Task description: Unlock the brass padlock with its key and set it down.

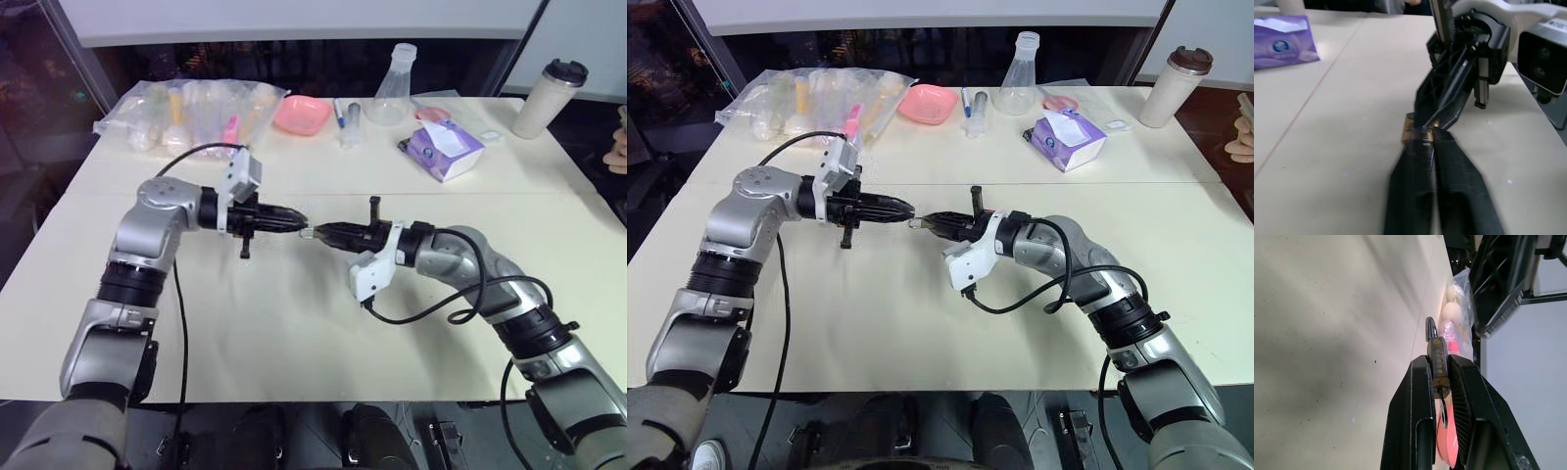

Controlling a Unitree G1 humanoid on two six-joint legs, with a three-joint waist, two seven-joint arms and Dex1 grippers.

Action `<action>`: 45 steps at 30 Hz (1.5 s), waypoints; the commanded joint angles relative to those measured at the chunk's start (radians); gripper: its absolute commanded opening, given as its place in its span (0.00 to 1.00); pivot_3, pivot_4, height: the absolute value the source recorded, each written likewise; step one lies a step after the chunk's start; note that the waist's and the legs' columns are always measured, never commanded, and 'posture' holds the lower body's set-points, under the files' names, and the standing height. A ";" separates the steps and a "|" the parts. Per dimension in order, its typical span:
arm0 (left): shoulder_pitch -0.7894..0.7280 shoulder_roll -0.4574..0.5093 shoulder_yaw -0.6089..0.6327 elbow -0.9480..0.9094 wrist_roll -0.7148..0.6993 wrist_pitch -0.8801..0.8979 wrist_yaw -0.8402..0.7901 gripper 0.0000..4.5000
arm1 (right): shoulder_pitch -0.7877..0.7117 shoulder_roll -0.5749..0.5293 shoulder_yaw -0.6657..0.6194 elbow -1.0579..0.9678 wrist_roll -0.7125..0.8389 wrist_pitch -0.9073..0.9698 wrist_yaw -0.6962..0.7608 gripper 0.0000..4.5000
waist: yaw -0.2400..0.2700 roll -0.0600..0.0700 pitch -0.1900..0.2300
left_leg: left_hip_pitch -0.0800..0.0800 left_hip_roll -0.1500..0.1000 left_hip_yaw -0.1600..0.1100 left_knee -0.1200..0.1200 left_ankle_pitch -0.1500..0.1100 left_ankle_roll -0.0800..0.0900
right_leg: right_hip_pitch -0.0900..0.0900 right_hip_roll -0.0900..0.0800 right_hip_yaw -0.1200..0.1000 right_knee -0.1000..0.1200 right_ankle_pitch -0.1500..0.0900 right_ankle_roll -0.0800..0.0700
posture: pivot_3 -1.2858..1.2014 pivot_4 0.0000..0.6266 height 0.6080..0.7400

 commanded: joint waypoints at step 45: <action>0.113 0.085 0.043 0.013 0.082 -0.151 0.124 0.01 | -0.093 0.086 0.073 0.392 -0.275 -0.056 -0.345 0.00 | -0.002 0.000 0.000 | -0.002 0.000 0.000 0.004 0.000 0.001 | 0.000 0.000 0.000 0.002 0.000 0.000 | 0.52 0.24 0.81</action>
